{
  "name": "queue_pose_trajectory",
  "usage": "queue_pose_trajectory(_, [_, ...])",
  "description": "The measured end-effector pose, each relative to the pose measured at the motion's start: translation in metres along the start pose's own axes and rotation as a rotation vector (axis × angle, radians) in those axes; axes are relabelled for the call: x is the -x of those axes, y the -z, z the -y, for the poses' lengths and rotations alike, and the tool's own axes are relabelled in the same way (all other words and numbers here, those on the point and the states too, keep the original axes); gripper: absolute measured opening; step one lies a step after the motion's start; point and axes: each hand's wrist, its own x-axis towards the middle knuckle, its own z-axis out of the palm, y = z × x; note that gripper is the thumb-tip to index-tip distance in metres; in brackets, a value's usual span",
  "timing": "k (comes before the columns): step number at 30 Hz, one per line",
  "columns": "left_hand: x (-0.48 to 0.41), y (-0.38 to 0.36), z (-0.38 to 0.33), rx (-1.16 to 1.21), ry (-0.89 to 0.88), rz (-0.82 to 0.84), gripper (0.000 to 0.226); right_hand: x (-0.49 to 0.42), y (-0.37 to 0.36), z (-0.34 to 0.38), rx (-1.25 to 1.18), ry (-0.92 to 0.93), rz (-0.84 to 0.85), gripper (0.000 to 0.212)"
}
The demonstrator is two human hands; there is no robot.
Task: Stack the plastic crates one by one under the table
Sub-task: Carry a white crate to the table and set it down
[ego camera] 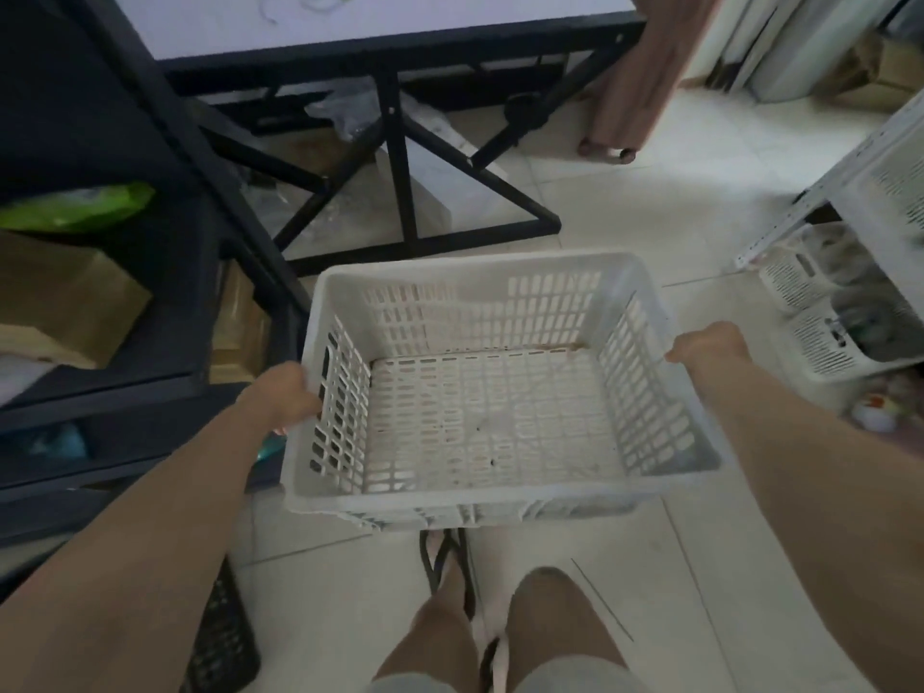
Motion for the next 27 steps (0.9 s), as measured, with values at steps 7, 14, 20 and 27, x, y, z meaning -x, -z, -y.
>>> queue_pose_trajectory(7, [-0.087, 0.056, -0.056, 0.118, 0.080, -0.027, 0.017, -0.089, -0.027, 0.099, -0.041, 0.022, 0.050, 0.034])
queue_pose_trajectory(14, [-0.182, 0.078, -0.104, 0.204, 0.195, -0.036, 0.006, -0.190, -0.069, 0.200, -0.026, 0.081, 0.128, 0.018])
queue_pose_trajectory(20, [-0.272, 0.055, -0.107, 0.222, 0.269, -0.063, 0.027, -0.267, -0.135, 0.244, 0.047, 0.146, 0.165, 0.016])
queue_pose_trajectory(27, [-0.418, -0.024, -0.075, 0.274, 0.288, -0.078, 0.022, -0.368, -0.282, 0.240, 0.116, 0.186, 0.154, 0.029])
